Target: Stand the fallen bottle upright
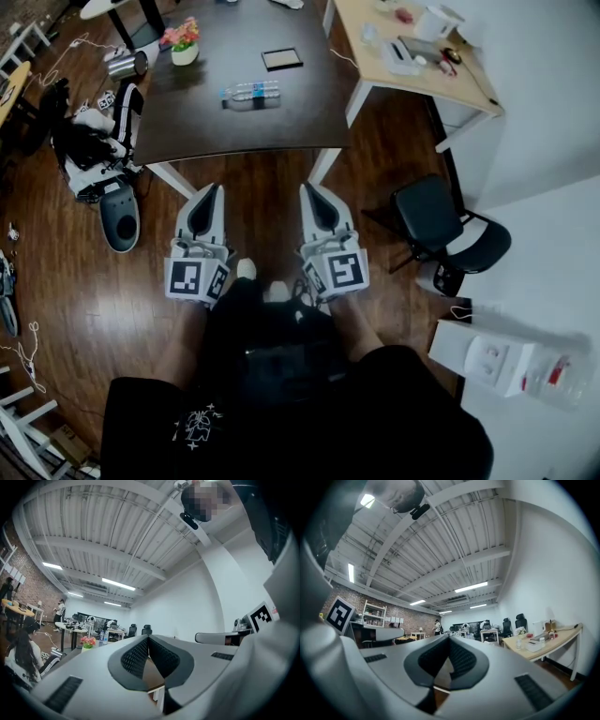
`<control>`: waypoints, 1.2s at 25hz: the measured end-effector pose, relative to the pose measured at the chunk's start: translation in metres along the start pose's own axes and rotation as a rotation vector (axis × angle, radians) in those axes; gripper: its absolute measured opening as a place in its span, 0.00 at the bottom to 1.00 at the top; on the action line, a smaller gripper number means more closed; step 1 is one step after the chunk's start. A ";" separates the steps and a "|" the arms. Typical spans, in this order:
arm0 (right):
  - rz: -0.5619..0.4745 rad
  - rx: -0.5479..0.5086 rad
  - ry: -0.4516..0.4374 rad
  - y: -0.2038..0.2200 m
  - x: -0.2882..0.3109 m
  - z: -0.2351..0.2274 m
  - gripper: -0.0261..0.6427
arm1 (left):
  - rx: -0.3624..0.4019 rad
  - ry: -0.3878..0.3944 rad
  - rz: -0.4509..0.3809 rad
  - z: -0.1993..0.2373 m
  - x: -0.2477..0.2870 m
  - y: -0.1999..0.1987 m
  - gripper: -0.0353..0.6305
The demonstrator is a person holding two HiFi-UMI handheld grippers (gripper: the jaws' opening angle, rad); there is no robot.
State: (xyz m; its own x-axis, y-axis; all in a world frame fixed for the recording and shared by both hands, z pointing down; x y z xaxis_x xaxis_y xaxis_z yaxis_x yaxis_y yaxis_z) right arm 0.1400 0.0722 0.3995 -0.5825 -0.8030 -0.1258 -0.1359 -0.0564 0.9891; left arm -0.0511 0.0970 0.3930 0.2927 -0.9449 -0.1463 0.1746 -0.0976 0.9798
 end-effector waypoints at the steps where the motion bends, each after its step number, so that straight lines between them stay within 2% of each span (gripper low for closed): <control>1: 0.005 -0.004 -0.002 0.002 0.005 -0.002 0.07 | 0.000 -0.001 0.000 0.003 0.004 0.001 0.05; 9: 0.024 0.009 0.019 0.021 0.073 -0.025 0.07 | -0.003 0.020 0.039 0.049 0.063 0.022 0.05; 21: 0.077 -0.044 0.024 0.049 0.229 -0.047 0.07 | -0.004 0.083 0.091 0.151 0.174 0.032 0.05; 26: 0.151 -0.115 -0.044 0.070 0.286 -0.052 0.07 | -0.026 0.077 0.100 0.189 0.205 0.035 0.05; 30: 0.221 -0.179 -0.127 0.090 0.324 -0.065 0.08 | -0.014 0.062 0.120 0.199 0.220 0.039 0.05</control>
State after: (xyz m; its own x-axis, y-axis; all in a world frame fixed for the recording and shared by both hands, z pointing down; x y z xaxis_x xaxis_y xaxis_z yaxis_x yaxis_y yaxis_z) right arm -0.0095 -0.2317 0.4527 -0.6793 -0.7275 0.0963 0.1418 -0.0014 0.9899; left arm -0.1675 -0.1767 0.4262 0.3699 -0.9284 -0.0363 0.1480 0.0203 0.9888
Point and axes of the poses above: the fingertips, and each gripper's own axes: x forward along the fingers, z to its left, y out of its underside, the point moved 5 cm from there along -x, backward along the fingers, and after that the axes turned 4 degrees about -z, right-handed, at the moved point
